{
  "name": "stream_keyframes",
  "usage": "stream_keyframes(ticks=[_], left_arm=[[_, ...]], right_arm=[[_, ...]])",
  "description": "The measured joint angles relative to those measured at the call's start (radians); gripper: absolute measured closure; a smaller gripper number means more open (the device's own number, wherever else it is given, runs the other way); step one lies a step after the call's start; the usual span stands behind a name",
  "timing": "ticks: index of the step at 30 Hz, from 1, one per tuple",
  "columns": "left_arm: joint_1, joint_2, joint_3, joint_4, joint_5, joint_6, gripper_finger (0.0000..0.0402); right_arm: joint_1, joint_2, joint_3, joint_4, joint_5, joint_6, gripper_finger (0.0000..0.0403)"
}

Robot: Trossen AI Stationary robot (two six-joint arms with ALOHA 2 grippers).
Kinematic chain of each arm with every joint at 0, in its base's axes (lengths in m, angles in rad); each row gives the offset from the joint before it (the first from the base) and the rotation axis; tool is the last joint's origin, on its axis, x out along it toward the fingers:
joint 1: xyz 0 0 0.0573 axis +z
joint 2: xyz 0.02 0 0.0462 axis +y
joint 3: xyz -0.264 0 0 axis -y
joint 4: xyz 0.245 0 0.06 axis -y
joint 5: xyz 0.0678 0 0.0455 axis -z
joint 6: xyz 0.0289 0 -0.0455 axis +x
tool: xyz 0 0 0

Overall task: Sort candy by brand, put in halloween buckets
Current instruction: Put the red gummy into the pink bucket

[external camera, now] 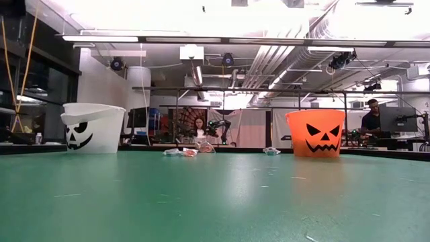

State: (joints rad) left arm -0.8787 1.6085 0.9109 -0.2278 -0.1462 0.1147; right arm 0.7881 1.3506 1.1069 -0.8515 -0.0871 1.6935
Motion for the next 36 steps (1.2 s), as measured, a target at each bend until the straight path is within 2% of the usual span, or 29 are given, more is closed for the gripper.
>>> stream_keyframes(ticks=[5, 10, 14, 19, 21, 23, 27, 30, 36], left_arm=[[0.015, 0.108, 0.05, -0.087, 0.003, -0.072, 0.0229], [0.014, 0.117, 0.053, -0.13, 0.013, -0.107, 0.0229], [0.015, 0.122, 0.053, -0.159, 0.083, -0.121, 0.0229], [0.015, 0.154, 0.052, -0.154, 0.09, -0.108, 0.023], [0.02, 0.165, 0.054, -0.164, 0.094, -0.125, 0.0241], [0.029, 0.166, 0.055, -0.173, 0.098, -0.167, 0.0271], [0.067, 0.14, 0.051, -0.218, 0.125, -0.308, 0.0379], [0.1, 0.094, 0.051, -0.261, 0.129, -0.341, 0.0384], [0.227, -0.071, 0.056, -0.307, 0.036, -0.303, 0.0397]], right_arm=[[0.0, 0.0, 0.0, 0.001, 0.007, -0.001, 0.0144], [0.0, 0.0, 0.0, 0.001, 0.008, -0.027, 0.0144], [0.0, 0.0, 0.0, -0.001, 0.012, -0.027, 0.0144], [0.0, 0.0, 0.001, 0.0, 0.031, -0.024, 0.0144], [0.0, 0.0, 0.001, 0.011, 0.032, -0.022, 0.0144], [0.005, 0.002, 0.02, 0.021, 0.051, -0.022, 0.0144], [0.027, 0.002, 0.124, 0.001, 0.173, -0.051, 0.0144], [0.041, 0.002, 0.222, -0.072, 0.28, -0.072, 0.0144], [0.061, 0.0, 0.414, -0.171, 0.545, -0.189, 0.0144]])
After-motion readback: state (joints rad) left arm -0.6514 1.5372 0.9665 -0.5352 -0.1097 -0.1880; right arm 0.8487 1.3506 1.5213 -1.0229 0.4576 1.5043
